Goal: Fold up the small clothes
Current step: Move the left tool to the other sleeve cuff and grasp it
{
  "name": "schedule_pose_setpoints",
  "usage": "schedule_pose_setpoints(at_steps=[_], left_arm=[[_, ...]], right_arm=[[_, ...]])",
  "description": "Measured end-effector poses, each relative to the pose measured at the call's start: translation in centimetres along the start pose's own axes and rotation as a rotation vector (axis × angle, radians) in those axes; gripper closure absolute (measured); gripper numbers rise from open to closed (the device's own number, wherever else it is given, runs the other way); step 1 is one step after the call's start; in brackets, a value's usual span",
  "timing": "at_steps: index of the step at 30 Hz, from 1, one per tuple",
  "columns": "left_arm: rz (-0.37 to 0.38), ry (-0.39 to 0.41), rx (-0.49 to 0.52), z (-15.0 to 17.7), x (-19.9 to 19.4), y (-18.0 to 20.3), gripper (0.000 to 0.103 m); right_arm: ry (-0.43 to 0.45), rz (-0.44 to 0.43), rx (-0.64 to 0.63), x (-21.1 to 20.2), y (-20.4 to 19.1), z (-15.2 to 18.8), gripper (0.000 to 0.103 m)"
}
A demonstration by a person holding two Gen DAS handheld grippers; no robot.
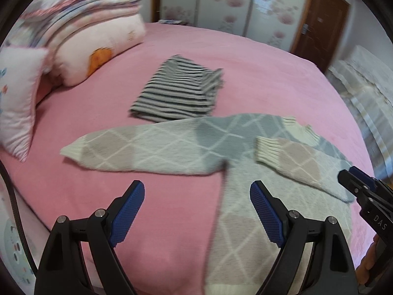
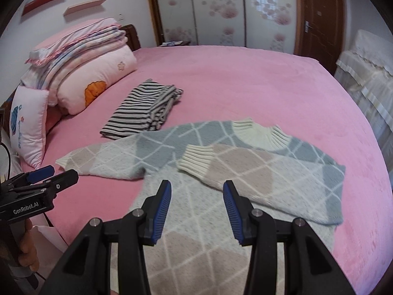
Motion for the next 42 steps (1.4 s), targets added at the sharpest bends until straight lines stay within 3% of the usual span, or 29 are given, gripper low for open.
schedule_pose_setpoints(at_steps=[5, 9, 16, 19, 28, 33, 37, 42], left_arm=[[-0.107, -0.014, -0.078, -0.7, 0.8, -7.0, 0.016], [-0.144, -0.045, -0.150, -1.1, 2.0, -12.3, 0.016], [-0.098, -0.090, -0.352, -1.7, 5.5, -19.5, 0.016], [-0.120, -0.125, -0.406, -2.2, 7.8, -21.9, 0.016], [-0.148, -0.200, -0.528, -3.1, 12.9, -26.1, 0.025], [-0.127, -0.234, -0.583, -3.5, 15.2, -27.5, 0.029], [-0.121, -0.244, -0.581, -4.3, 16.4, -28.2, 0.038], [-0.068, -0.253, -0.627, -4.8, 18.0, -29.1, 0.045]], right_arm=[[-0.020, -0.032, -0.076, 2.5, -4.0, -1.5, 0.059], [-0.030, -0.041, -0.142, 4.6, -7.0, -2.6, 0.059], [-0.064, -0.068, -0.228, 8.2, -11.5, -3.7, 0.059], [-0.079, -0.080, -0.256, 9.3, -12.9, -3.8, 0.059], [-0.119, -0.070, -0.324, 13.3, -16.6, -4.4, 0.059], [-0.150, -0.108, -0.295, 15.6, -19.0, -5.9, 0.059], [-0.158, -0.132, -0.303, 16.5, -21.1, -6.5, 0.059], [-0.174, -0.145, -0.326, 17.4, -22.5, -6.1, 0.059]])
Point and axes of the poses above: each gripper's, at about its wrist camera, not at the fingertips, and x roughly the way its jaws point, y to its right, z to its underside, the point moved 5 cm from there along x, roughly the way its jaws point, and after that the axes turned 8 degrees about -y, right-handed, at the moved point
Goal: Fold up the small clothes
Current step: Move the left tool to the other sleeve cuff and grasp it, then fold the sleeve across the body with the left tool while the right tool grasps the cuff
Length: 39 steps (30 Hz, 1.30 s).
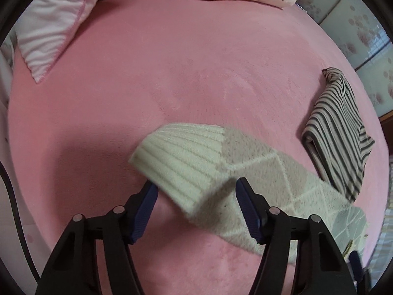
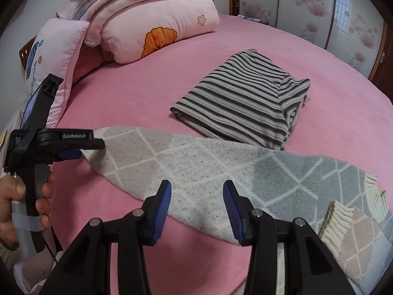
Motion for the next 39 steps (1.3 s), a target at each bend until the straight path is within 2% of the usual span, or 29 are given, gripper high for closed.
schedule_pose_setpoints(at_steps=[3, 5, 7, 12, 16, 21, 25, 28, 31, 39], left_arm=[[0.022, -0.019, 0.001, -0.4, 0.7, 0.2, 0.061], [-0.017, -0.015, 0.043, -0.6, 0.9, 0.7, 0.089], [-0.032, 0.001, 0.069, -0.6, 0.8, 1.2, 0.093], [-0.032, 0.118, 0.144, -0.4, -2.0, 3.1, 0.096], [-0.037, 0.201, 0.250, 1.2, -5.0, 6.2, 0.096], [0.047, 0.250, 0.364, 4.7, -9.3, 11.1, 0.096], [0.134, 0.291, 0.498, 9.7, -12.6, 16.6, 0.096], [0.217, 0.275, 0.592, 13.8, -13.6, 21.8, 0.096], [0.261, 0.260, 0.654, 17.1, -13.5, 25.8, 0.096], [0.345, 0.159, 0.727, 24.8, -9.9, 31.9, 0.097]], right_arm=[[-0.012, 0.005, -0.008, 0.6, -0.1, 0.3, 0.059], [-0.017, 0.004, -0.005, 0.8, 0.1, 0.5, 0.059], [-0.020, 0.006, 0.001, 0.8, 0.3, 0.7, 0.059], [-0.016, 0.008, 0.016, 0.5, 1.1, 0.8, 0.059], [0.004, 0.014, 0.030, -0.9, 2.3, 1.2, 0.059], [0.036, 0.042, 0.059, -3.2, 5.2, 2.4, 0.059], [0.064, 0.076, 0.122, -5.9, 9.4, 4.6, 0.059], [0.077, 0.105, 0.176, -7.7, 13.0, 6.6, 0.059], [0.082, 0.149, 0.219, -9.3, 16.2, 8.8, 0.059], [0.076, 0.178, 0.380, -11.6, 24.3, 15.5, 0.059]])
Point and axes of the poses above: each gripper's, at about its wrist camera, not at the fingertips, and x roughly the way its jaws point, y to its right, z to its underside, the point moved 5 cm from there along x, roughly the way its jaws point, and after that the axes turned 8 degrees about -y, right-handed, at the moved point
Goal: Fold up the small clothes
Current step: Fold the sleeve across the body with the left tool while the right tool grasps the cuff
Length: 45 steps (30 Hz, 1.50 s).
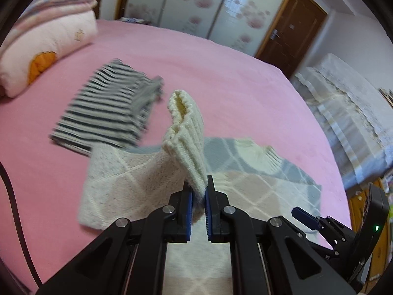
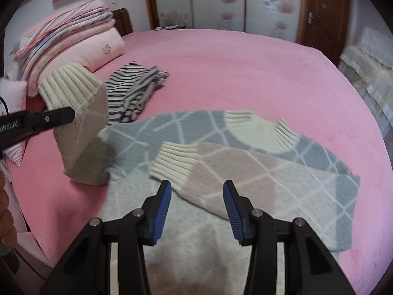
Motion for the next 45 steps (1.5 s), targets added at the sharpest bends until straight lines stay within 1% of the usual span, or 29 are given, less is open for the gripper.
schedule_pose_setpoints(at_steps=[3, 5, 8, 11, 15, 17, 20, 21, 22, 23, 25, 27, 30, 31, 32, 33, 35, 37, 40, 41, 45], left_arm=[[0.049, -0.039, 0.027, 2.0, 2.9, 2.2, 0.097], [0.064, -0.090, 0.034, 4.0, 5.4, 3.0, 0.097], [0.040, -0.162, 0.055, 6.8, 9.0, 4.1, 0.097], [0.030, -0.182, 0.089, 8.5, 10.7, 5.1, 0.097], [0.045, -0.186, 0.122, 9.8, 11.2, 6.1, 0.096], [0.038, -0.197, 0.136, 10.2, 11.9, 6.4, 0.096], [0.029, -0.187, 0.132, 10.5, 12.1, 6.3, 0.096], [0.029, -0.181, 0.129, 10.6, 12.1, 6.3, 0.096], [0.027, -0.171, 0.124, 10.7, 12.1, 6.3, 0.096], [0.024, -0.164, 0.120, 10.8, 12.1, 6.4, 0.096], [0.031, -0.157, 0.110, 11.2, 12.0, 6.4, 0.096], [0.038, -0.164, 0.104, 11.6, 12.1, 6.5, 0.094], [0.049, -0.179, 0.107, 12.1, 12.0, 6.3, 0.088], [0.059, -0.186, 0.106, 12.2, 11.9, 6.2, 0.083], [0.076, -0.198, 0.103, 12.3, 11.7, 6.1, 0.077], [0.091, -0.209, 0.102, 12.4, 11.4, 6.0, 0.073], [0.113, -0.244, 0.114, 12.7, 10.7, 5.8, 0.053], [0.114, -0.252, 0.142, 12.9, 9.7, 5.6, 0.045], [0.082, -0.237, 0.197, 13.0, 7.9, 4.6, 0.044], [0.052, -0.226, 0.212, 13.0, 7.1, 3.8, 0.044], [-0.037, -0.166, 0.197, 11.8, 5.0, 0.1, 0.043]], right_arm=[[-0.016, -0.003, 0.037, 0.4, 2.3, 1.2, 0.059], [-0.025, 0.001, 0.049, 0.6, 3.2, 1.9, 0.059], [-0.036, 0.011, 0.058, 1.0, 4.4, 2.8, 0.059], [-0.039, 0.009, 0.072, 1.1, 5.4, 3.3, 0.059], [-0.053, -0.008, 0.096, 1.5, 6.6, 3.9, 0.059], [-0.071, -0.069, 0.113, 1.8, 6.8, 4.1, 0.059], [-0.108, -0.206, 0.171, 2.4, 6.9, 4.1, 0.057], [-0.121, -0.245, 0.196, 2.7, 6.8, 4.0, 0.053], [-0.141, -0.302, 0.236, 3.1, 6.7, 3.7, 0.047], [-0.156, -0.337, 0.259, 3.4, 6.5, 3.5, 0.045], [-0.189, -0.396, 0.305, 4.1, 6.0, 3.0, 0.045], [-0.208, -0.421, 0.326, 4.7, 5.4, 2.5, 0.045], [-0.238, -0.437, 0.329, 5.7, 4.5, 1.8, 0.045], [-0.247, -0.437, 0.325, 6.0, 4.2, 1.7, 0.045], [-0.257, -0.432, 0.320, 6.3, 4.0, 1.6, 0.045], [-0.272, -0.430, 0.317, 6.7, 3.8, 1.6, 0.045], [-0.286, -0.435, 0.322, 7.2, 3.9, 1.7, 0.045], [-0.296, -0.433, 0.329, 7.6, 4.0, 1.9, 0.045], [-0.300, -0.430, 0.330, 7.9, 4.3, 2.2, 0.045], [-0.300, -0.428, 0.327, 8.0, 4.4, 2.3, 0.045], [-0.303, -0.400, 0.305, 8.3, 4.6, 2.7, 0.046]])
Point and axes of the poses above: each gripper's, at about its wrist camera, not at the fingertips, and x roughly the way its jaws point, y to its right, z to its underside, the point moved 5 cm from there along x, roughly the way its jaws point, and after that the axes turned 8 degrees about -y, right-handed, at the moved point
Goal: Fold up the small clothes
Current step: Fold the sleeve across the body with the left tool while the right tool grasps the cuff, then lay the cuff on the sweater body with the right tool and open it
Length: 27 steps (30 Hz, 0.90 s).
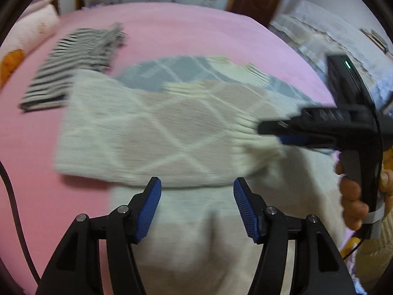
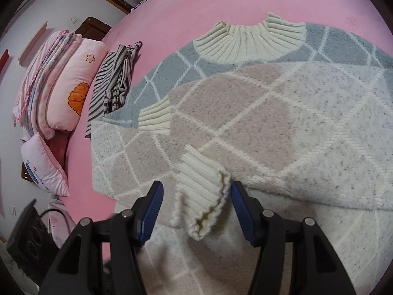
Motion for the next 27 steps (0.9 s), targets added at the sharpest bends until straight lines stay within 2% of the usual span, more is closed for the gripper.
schedule_pose_setpoints(at_steps=[3, 6, 8, 9, 10, 11, 13, 15, 18, 22, 27], left_arm=[[-0.086, 0.032, -0.057, 0.2, -0.9, -4.2, 0.041], [-0.135, 0.018, -0.138, 0.7, -1.0, -7.9, 0.040], [-0.166, 0.004, -0.186, 1.2, -0.6, -10.1, 0.040], [-0.171, 0.002, -0.194, 1.4, -0.5, -10.5, 0.040], [-0.180, -0.001, -0.203, 1.5, -0.3, -11.1, 0.040], [-0.192, -0.007, -0.209, 1.6, 0.0, -11.6, 0.040], [-0.211, -0.018, -0.220, 1.9, 0.5, -12.2, 0.040], [-0.215, -0.033, -0.240, 2.3, 1.1, -12.6, 0.040], [-0.206, -0.032, -0.282, 2.1, 1.8, -12.8, 0.040], [-0.139, -0.006, -0.306, 0.8, 2.2, -12.2, 0.040], [-0.109, 0.022, -0.303, -0.6, 2.2, -10.9, 0.040]], right_arm=[[0.002, 0.006, -0.004, 0.3, 0.2, 0.0, 0.046], [0.003, 0.005, -0.013, 0.8, 0.0, -0.1, 0.046], [0.006, 0.019, -0.035, 1.2, -0.5, -0.1, 0.051], [0.019, 0.049, -0.069, 1.3, -1.0, -0.1, 0.067], [0.024, 0.083, -0.105, 1.3, -1.5, 0.0, 0.091], [0.028, 0.114, -0.135, 1.3, -2.0, 0.0, 0.094], [0.084, 0.195, -0.211, 0.3, -3.3, 0.2, 0.094], [0.141, 0.228, -0.263, -1.3, -4.6, 0.3, 0.094], [0.208, 0.211, -0.286, -4.2, -6.1, 0.0, 0.094], [0.298, 0.166, -0.316, -9.2, -9.0, -1.2, 0.095], [0.378, 0.196, -0.386, -13.2, -13.2, -4.0, 0.095]])
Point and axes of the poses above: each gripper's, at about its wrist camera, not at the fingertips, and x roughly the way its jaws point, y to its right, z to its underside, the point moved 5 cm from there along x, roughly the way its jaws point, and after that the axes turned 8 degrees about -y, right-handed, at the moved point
